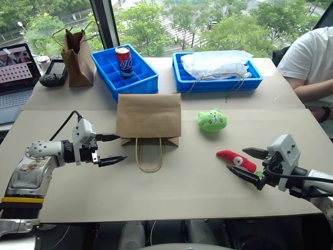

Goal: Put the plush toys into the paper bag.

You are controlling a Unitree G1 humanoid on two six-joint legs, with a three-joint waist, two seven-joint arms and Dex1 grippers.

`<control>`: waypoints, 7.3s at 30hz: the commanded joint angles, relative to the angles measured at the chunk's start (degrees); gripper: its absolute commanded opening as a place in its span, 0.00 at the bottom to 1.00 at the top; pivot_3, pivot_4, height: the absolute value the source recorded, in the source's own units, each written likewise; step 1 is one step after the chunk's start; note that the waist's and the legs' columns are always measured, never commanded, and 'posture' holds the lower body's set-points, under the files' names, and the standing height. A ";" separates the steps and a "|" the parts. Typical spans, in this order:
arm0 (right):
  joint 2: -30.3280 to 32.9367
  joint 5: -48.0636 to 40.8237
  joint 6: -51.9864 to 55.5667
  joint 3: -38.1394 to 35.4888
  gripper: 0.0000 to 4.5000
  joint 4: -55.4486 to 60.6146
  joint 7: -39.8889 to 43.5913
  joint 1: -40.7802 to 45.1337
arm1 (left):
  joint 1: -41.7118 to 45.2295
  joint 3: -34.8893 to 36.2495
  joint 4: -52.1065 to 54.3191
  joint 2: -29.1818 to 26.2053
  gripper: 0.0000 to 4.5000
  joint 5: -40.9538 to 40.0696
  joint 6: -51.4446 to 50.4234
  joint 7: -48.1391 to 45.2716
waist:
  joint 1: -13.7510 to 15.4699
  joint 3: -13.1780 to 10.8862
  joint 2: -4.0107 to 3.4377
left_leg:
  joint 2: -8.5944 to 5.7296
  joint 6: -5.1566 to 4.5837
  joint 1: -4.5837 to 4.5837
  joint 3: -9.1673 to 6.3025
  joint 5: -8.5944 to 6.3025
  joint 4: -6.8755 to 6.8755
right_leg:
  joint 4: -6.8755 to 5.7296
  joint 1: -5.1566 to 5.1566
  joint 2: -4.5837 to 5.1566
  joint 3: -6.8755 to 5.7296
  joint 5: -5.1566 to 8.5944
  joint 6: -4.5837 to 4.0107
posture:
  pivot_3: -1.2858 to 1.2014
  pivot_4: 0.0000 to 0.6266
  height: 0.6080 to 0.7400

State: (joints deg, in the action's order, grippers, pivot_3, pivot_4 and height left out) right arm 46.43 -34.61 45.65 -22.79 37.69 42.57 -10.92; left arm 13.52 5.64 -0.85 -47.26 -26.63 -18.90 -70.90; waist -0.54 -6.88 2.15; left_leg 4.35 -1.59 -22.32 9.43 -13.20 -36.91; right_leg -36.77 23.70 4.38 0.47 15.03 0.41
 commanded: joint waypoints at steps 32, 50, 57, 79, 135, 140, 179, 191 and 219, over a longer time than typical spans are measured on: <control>12.51 -26.05 8.80 -4.44 0.99 18.82 -10.13 2.05 | 27.44 -26.78 -24.96 6.59 1.00 26.37 61.90 -16.79 | 1.24 -0.17 0.15 | -0.45 -0.52 -0.68 -1.08 -0.28 -0.49 | 0.67 -0.48 -0.04 -0.08 0.06 0.38 | 0.52 0.24 0.97; 13.27 -24.58 8.50 -3.11 1.00 18.15 -14.35 0.28 | 33.44 -24.42 -31.57 13.27 0.01 20.35 55.85 -14.54 | 1.06 -0.13 0.07 | -0.46 -0.66 -0.93 -1.41 -0.34 -0.92 | 0.60 -0.56 -0.07 -0.20 -0.02 0.56 | 0.52 0.24 0.97; 10.67 -20.67 9.32 1.85 1.00 19.52 -18.46 -4.85 | 35.16 -21.34 -22.58 13.82 0.01 14.10 39.13 -15.50 | 1.19 -0.10 0.02 | -0.54 -0.68 -1.03 -1.53 -0.33 -0.95 | 0.60 -0.59 -0.08 -0.04 0.04 0.70 | 0.52 0.24 0.97; -28.78 10.46 -10.56 34.80 0.53 -18.86 -27.81 24.60 | 32.94 -19.08 -7.70 15.60 0.00 12.38 23.26 -11.24 | 0.21 -0.05 -0.23 | -0.48 -0.55 -1.10 -1.58 -0.21 -0.99 | 0.54 -0.53 -0.62 0.44 0.04 0.68 | 0.52 0.24 0.97; 2.17 8.94 15.51 11.37 0.86 4.90 -0.50 18.67 | 35.29 -11.03 -6.83 20.89 0.00 8.40 8.88 2.86 | 0.61 0.01 -0.63 | -0.43 -0.27 -1.06 -1.73 -0.04 -0.98 | 0.10 -0.50 -0.83 0.57 0.12 0.51 | 0.52 0.24 0.97; 13.37 9.48 17.88 1.23 0.99 4.77 4.04 6.22 | 34.89 -11.23 -5.96 20.99 0.00 7.93 8.31 2.92 | 0.96 0.00 -0.62 | -0.47 -0.37 -1.12 -1.93 -0.10 -0.97 | 0.32 -0.56 -0.85 0.61 0.17 0.48 | 0.52 0.24 0.97; -6.29 16.04 10.86 35.63 0.01 -14.07 -10.54 41.14 | 32.57 -14.63 -1.61 25.23 0.00 6.95 5.74 4.58 | 0.63 -0.02 -0.75 | -0.99 -0.47 -1.33 -2.41 -0.05 -1.00 | 0.06 -0.48 -1.14 1.87 0.40 0.84 | 0.52 0.24 0.97; -24.79 22.99 -2.66 39.72 0.38 -32.35 -14.15 48.63 | 32.02 -14.68 0.36 26.85 0.00 6.65 3.57 6.05 | 0.37 0.00 -0.80 | -1.04 -0.48 -1.46 -2.49 -0.01 -1.01 | 0.00 -0.43 -1.14 1.84 0.39 0.83 | 0.52 0.24 0.97; -9.07 26.41 -11.68 25.08 1.00 -52.86 -8.56 47.80 | 31.29 -15.44 0.30 25.37 0.00 7.49 5.28 6.29 | -0.31 0.00 -0.83 | -1.44 -0.81 -1.35 -2.87 0.11 -0.91 | 0.01 -0.54 -1.07 2.03 0.43 0.91 | 0.52 0.24 0.97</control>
State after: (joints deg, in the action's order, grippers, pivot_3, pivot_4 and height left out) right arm 38.11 -9.95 38.81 1.75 -9.67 33.76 35.23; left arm 44.05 -10.21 -2.04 -21.70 -19.05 -14.77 -64.69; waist -0.85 -6.89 1.32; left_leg 2.91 -2.40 -23.69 6.57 -13.08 -37.83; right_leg -36.75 23.17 3.31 2.50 15.46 1.32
